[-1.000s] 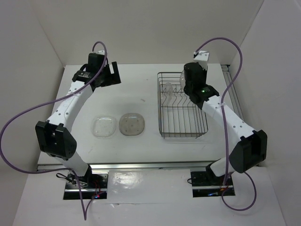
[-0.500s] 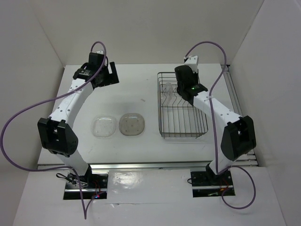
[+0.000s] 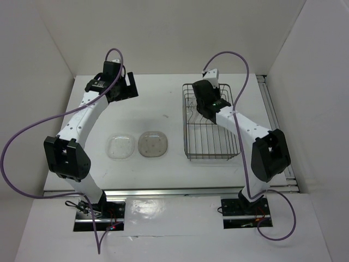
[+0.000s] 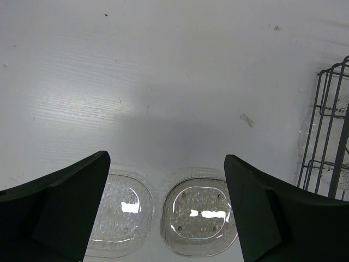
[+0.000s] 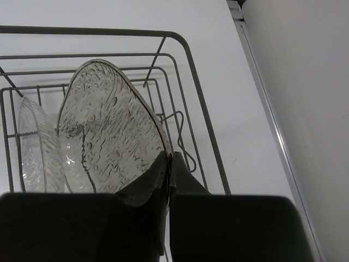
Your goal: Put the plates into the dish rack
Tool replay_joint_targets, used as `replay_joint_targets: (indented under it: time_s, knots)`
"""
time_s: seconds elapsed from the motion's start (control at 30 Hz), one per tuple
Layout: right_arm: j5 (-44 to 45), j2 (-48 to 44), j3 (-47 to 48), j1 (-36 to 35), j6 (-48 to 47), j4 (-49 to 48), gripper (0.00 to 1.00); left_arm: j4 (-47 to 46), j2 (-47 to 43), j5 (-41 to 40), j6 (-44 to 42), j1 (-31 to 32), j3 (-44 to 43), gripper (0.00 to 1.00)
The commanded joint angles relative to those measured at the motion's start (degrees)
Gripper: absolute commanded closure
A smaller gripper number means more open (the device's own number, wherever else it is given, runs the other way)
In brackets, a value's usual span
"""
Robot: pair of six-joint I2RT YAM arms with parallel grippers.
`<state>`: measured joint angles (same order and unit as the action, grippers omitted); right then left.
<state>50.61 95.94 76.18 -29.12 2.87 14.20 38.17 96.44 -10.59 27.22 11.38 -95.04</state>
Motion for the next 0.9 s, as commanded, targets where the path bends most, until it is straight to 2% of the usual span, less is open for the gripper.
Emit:
replay_joint_targets:
  time_s: [0.0,0.13,0.23,0.27,0.43,0.5,0.53,0.63,0.67,0.77,0.8,0.87]
  knots:
    - [3.7,-0.2,2.7,-1.1,0.0,-0.7,1.00,-0.3,0.0,0.4,0.4,-0.3,-2.4,0.00]
    - [4.5,0.8,2.7,-1.8,-0.5,-1.3,1.00,-0.3,-0.6,0.9,0.4,-0.3,-2.4,0.00]
    - [5.2,1.4,2.7,-2.3,-0.5,-1.3,0.96,-0.3,-0.6,0.9,-0.2,-0.3,-2.4,0.00]
    - [5.2,2.0,2.7,-2.3,-0.5,-1.3,0.86,-0.3,-0.6,0.9,-0.2,-0.3,-2.4,0.00]
    - [5.2,3.2,3.2,-2.3,0.0,-0.7,0.84,-0.3,-0.6,1.4,-0.2,-0.3,-2.4,0.00]
    - [4.7,3.2,3.2,-2.3,0.0,-0.7,0.72,-0.3,-0.6,1.4,-0.2,-0.3,-2.4,0.00]
    - [4.7,3.8,3.2,-2.3,0.0,-0.7,0.61,-0.3,-0.6,2.0,-0.2,-0.3,-2.4,0.00]
    - [3.5,3.8,3.2,-2.3,0.0,-0.1,0.48,-0.3,0.0,2.0,-0.2,-0.3,-2.4,0.00]
    - [3.4,3.8,3.7,-2.3,0.5,-0.1,0.34,-0.3,0.0,2.6,-0.2,-0.3,-2.4,0.00]
    - [1.5,4.3,4.2,-1.8,1.1,-0.1,0.26,-0.3,0.0,2.6,-0.2,-0.3,-2.4,0.00]
    - [0.6,4.3,4.2,-1.8,1.1,-0.1,0.20,-0.3,0.0,2.6,-0.2,-0.3,-2.4,0.00]
    - [-1.4,4.3,4.2,-0.7,1.1,-0.1,0.17,-0.3,0.0,2.6,-0.7,-0.3,-2.4,0.00]
